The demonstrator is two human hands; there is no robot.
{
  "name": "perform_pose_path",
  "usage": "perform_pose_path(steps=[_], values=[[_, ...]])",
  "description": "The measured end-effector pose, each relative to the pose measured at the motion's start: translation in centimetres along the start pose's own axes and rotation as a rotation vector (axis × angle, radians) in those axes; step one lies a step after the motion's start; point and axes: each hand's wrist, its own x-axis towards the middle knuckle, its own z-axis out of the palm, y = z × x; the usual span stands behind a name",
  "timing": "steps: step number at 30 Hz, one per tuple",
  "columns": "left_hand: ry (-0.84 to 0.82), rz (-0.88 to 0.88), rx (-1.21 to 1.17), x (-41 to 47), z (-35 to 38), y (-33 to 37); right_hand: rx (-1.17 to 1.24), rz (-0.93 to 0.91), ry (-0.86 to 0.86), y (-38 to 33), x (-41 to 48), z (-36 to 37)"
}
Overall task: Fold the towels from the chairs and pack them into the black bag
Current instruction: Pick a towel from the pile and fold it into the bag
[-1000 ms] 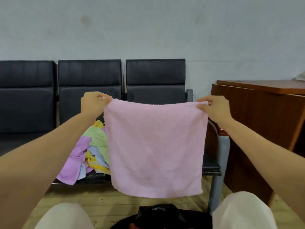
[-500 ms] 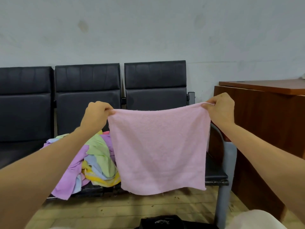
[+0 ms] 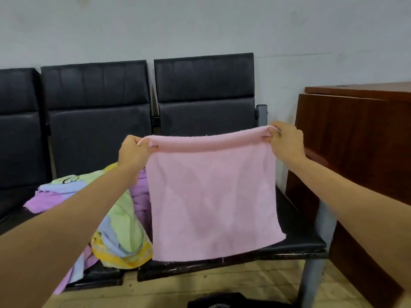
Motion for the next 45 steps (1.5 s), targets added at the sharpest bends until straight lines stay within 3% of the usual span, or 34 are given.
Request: perform_pose_path(steps=[3,9,16,25,31,36,41,45], values=[[-0.054,0.001,0.036,-0.8,1.6,-2.5,0.040,0.057,-0.027,2.0,-0.8,2.6],[-0.202,0.004,0.191,-4.4,3.4,-9.5,0.016,0.099,-0.239,7.9,-5.8,6.8],[-0.327,0.023,0.148,-8.8,3.2,-15.2,-0.015,0.161,-0.321,11.4,-10.4,7.7],[-0.617,0.238,0.575,-9.6,1.0,-19.1,-0.227,-0.038,-0.611,14.5,-12.6,6.0],[-0.557,0.198,0.549,-10.4,1.5,-18.0,-0.228,0.019,-0.654,14.2,-13.4,6.4],[-0.362,0.133,0.524,-9.4,3.0,-18.7,-0.249,0.042,-0.506,14.2,-13.4,7.8],[-0.333,-0.208,0.699,-9.3,4.1,-19.2,-0.331,0.340,-0.443,14.3,-12.8,9.7],[-0.391,-0.274,0.838,-9.1,4.6,-19.6,-0.577,0.407,-0.557,13.7,-12.6,10.3]])
